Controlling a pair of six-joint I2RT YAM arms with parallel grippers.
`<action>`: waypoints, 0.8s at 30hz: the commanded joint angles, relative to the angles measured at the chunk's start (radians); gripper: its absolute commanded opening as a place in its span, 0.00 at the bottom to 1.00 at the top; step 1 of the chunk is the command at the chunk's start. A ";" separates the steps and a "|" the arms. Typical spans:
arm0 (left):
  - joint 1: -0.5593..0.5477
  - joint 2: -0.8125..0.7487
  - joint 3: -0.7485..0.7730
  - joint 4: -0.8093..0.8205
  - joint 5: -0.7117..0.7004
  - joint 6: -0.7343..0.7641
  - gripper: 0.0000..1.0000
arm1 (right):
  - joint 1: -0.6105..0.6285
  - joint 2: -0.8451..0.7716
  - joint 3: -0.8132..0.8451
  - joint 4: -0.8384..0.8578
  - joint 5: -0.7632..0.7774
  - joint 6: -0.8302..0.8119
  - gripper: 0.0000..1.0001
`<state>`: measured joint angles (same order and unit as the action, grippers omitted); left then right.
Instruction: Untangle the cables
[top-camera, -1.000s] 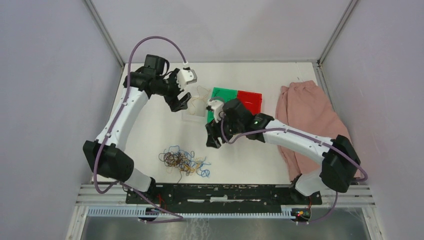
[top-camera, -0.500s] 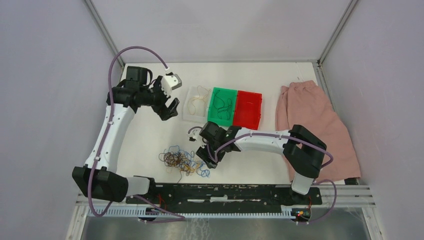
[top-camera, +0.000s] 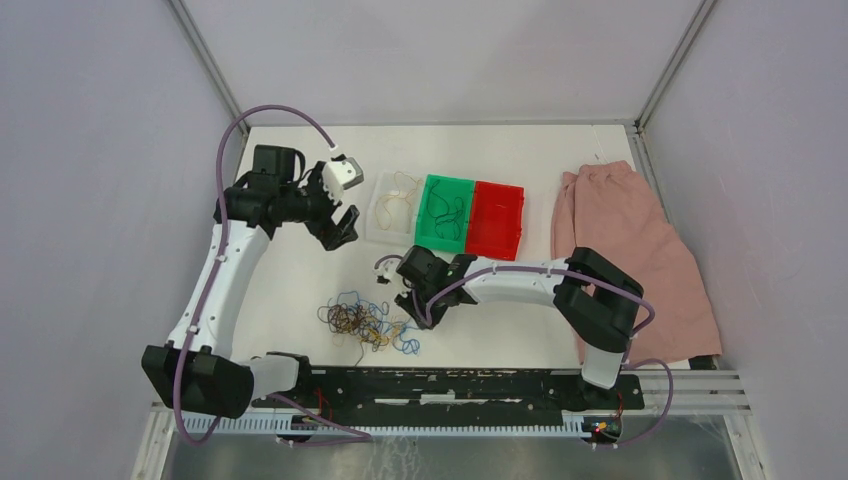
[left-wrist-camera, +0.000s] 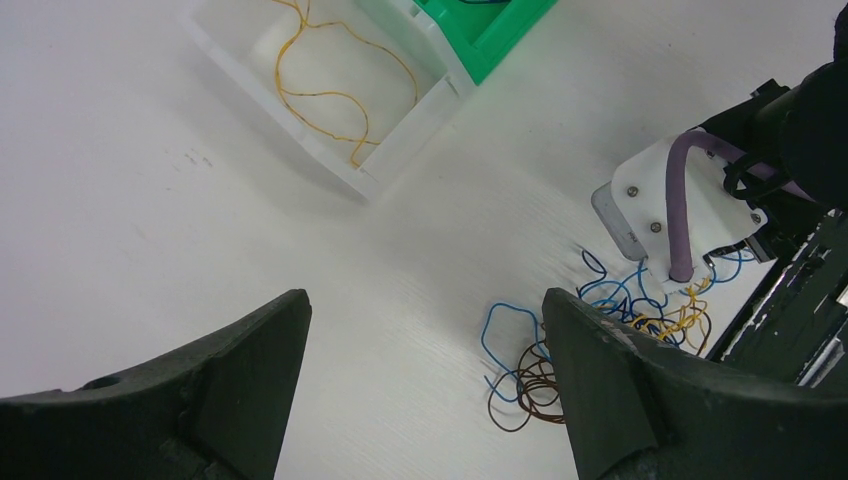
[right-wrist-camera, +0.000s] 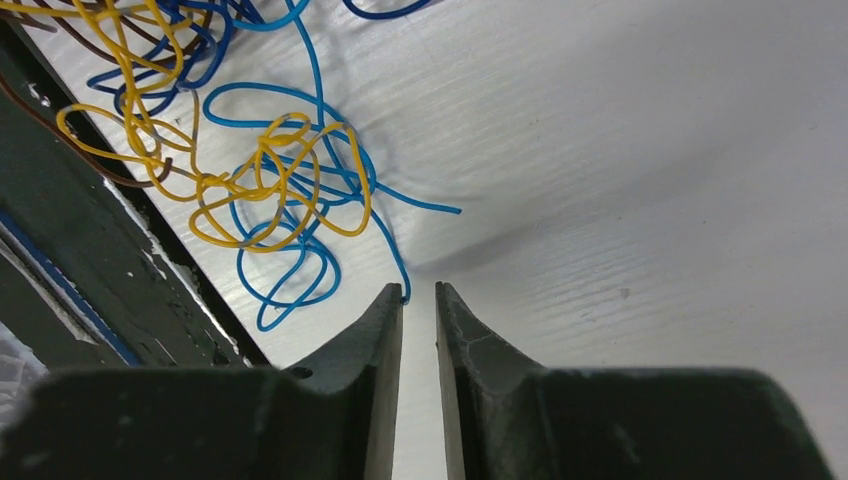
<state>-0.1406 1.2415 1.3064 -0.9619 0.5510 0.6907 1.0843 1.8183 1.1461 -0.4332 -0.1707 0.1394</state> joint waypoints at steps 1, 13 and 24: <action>0.005 -0.043 -0.006 0.058 0.000 -0.036 0.93 | 0.003 -0.049 -0.027 0.026 0.042 -0.007 0.16; 0.004 -0.120 -0.157 0.106 -0.016 -0.018 0.93 | -0.070 -0.276 0.028 -0.058 0.141 -0.015 0.00; 0.004 -0.221 -0.290 0.141 0.027 0.041 0.95 | -0.213 -0.444 0.207 -0.141 0.047 0.007 0.00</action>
<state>-0.1406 1.0725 1.0389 -0.8654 0.5343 0.6922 0.8997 1.4414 1.2491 -0.5610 -0.0662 0.1333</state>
